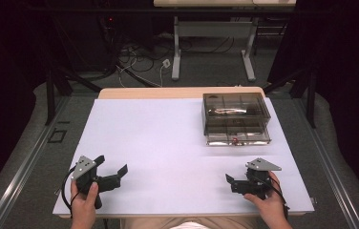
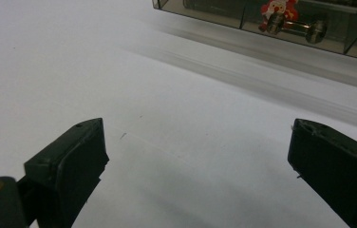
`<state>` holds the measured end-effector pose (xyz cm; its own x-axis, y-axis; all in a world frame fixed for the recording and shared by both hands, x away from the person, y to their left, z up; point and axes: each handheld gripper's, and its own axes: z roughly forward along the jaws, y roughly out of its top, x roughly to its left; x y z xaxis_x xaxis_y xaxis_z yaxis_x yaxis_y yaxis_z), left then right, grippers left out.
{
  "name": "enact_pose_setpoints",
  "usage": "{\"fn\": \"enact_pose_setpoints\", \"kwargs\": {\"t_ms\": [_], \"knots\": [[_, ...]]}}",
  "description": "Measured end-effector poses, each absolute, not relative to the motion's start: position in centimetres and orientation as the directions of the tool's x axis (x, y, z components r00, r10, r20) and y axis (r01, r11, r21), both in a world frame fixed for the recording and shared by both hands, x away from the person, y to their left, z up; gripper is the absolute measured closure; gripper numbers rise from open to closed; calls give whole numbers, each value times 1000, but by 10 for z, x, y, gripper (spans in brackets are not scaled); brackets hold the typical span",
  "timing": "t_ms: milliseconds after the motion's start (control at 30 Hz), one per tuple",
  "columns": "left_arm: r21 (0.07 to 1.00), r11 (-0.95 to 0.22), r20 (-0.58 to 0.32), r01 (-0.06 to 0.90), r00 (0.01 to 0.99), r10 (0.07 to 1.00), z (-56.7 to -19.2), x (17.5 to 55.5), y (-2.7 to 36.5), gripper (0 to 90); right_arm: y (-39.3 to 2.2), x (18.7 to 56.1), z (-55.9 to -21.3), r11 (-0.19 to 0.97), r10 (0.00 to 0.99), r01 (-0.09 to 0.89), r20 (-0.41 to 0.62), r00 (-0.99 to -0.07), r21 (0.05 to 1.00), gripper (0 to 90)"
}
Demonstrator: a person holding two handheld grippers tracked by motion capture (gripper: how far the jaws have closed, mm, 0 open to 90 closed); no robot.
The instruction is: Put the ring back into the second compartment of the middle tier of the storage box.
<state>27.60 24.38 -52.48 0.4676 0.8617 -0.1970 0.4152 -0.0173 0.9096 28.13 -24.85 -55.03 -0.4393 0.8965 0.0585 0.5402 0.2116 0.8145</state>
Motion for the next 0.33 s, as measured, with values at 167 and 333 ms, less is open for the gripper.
{"fn": "enact_pose_setpoints", "kwargs": {"t_ms": [167,333], "knots": [[910,-17,-196,413,468,862,-525,277,244,2,-249,283,-551,232,897,536,35,-441,812,50],[905,-15,-205,426,465,861,-527,281,245,2,-254,288,-551,239,903,542,21,-429,805,36]]}}
